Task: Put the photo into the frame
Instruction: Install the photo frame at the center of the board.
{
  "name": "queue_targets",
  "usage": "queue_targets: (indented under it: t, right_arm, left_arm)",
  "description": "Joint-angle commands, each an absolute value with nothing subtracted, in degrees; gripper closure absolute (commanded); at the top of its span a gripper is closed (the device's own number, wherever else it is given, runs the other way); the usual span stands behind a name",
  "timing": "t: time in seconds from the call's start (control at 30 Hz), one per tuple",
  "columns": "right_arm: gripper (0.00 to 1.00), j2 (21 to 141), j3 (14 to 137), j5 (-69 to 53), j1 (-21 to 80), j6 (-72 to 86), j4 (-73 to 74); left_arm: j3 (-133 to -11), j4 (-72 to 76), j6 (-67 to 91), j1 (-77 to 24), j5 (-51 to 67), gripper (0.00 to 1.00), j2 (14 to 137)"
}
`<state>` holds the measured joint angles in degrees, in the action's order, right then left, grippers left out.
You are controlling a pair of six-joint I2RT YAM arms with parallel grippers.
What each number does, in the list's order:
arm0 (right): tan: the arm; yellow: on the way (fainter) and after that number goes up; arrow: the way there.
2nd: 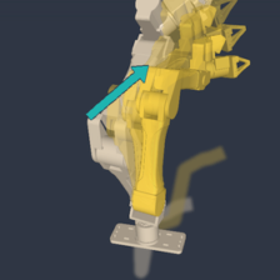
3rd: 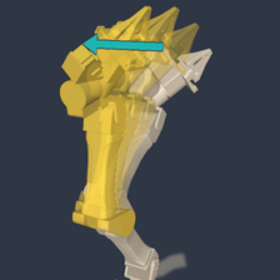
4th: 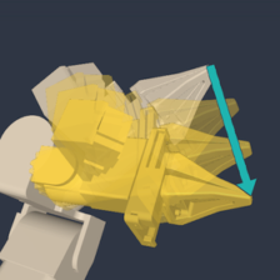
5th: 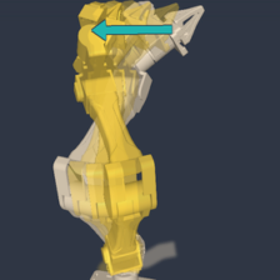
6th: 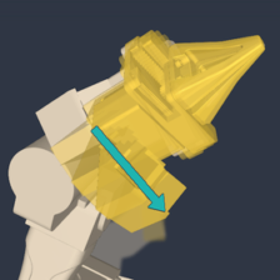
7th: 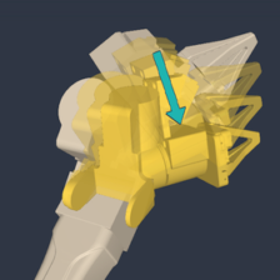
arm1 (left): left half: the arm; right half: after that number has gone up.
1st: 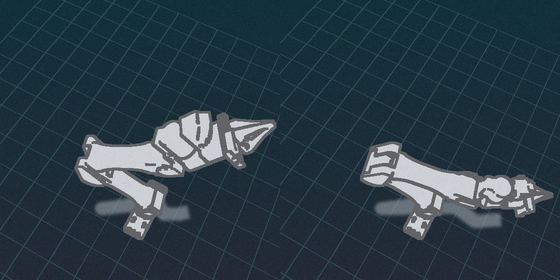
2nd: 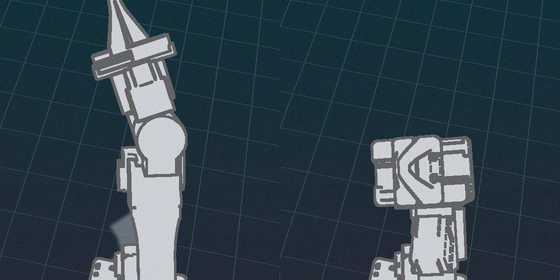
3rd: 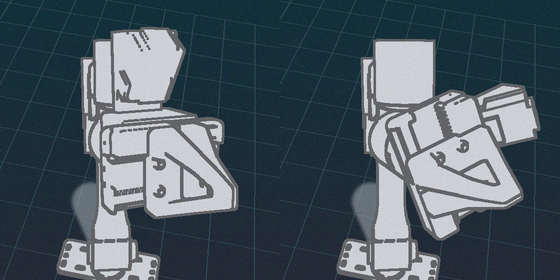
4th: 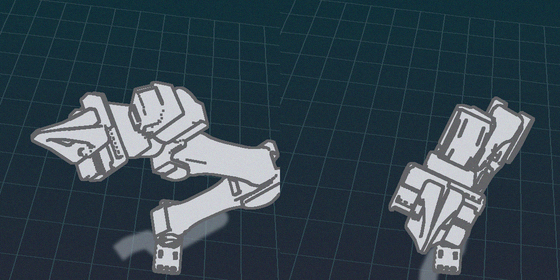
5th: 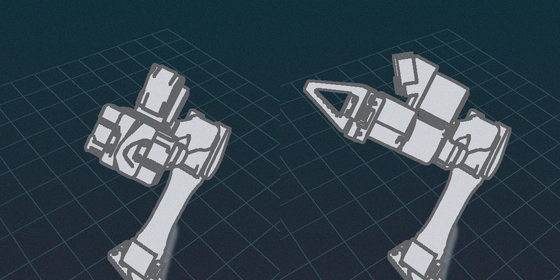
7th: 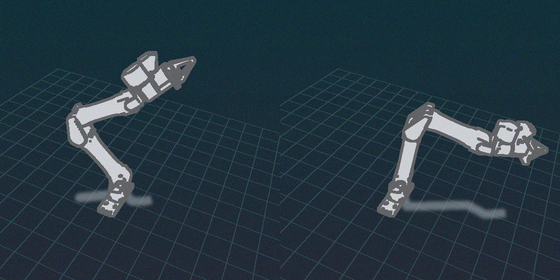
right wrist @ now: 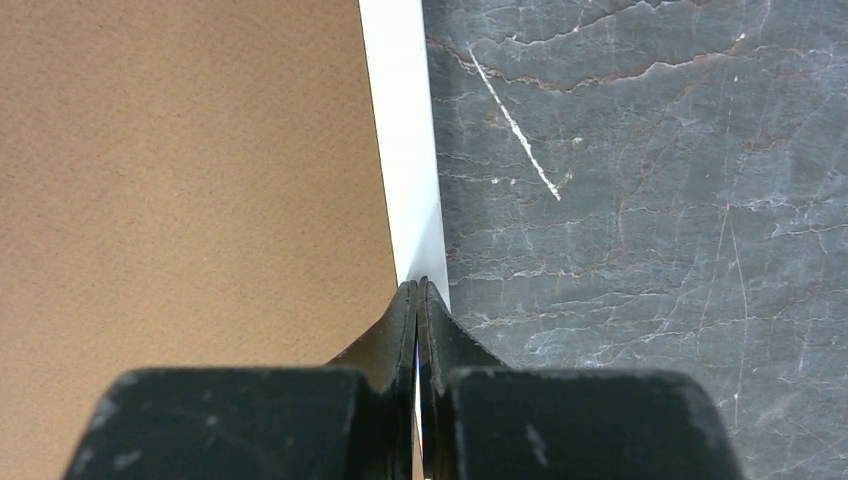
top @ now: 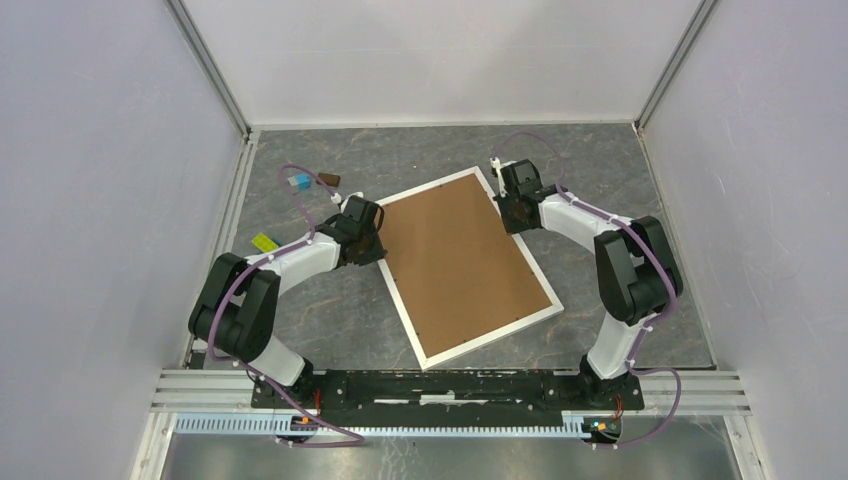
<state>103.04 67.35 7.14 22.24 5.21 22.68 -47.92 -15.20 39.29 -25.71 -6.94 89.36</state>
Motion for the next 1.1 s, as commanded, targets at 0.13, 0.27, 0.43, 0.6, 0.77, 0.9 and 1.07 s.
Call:
queue_targets:
  t: [0.13,0.27,0.43,0.6,0.77,0.9,1.07]
  right_arm:
    - [1.0,102.88,64.9,5.5,25.24,5.21,22.81]
    - [1.0,103.31,63.24,5.76,26.67,5.84,22.03]
    - [1.0,104.58,61.28,7.43,28.45,6.63,21.2]
    - [1.0,104.97,59.57,9.31,31.01,8.18,20.58]
    - [1.0,107.01,57.84,12.18,33.83,9.98,20.12]
    - [1.0,109.71,56.98,16.29,35.4,9.93,19.5]
    - [1.0,112.28,58.37,21.16,39.01,10.64,21.5]
  left_arm:
    - [-46.77,-14.78,36.78,-25.86,-5.34,0.98,92.16]
    - [-46.67,-14.72,36.83,-25.85,-5.31,0.98,92.1]
    - [-46.76,-14.82,36.8,-25.84,-5.29,0.98,92.18]
    - [-46.78,-14.81,36.82,-25.87,-5.4,0.98,92.21]
    - [-46.67,-14.84,36.83,-25.86,-5.45,0.98,91.99]
    - [-46.67,-14.7,36.9,-25.86,-5.37,0.98,91.98]
    - [-46.67,-14.75,36.85,-25.85,-5.4,0.98,92.1]
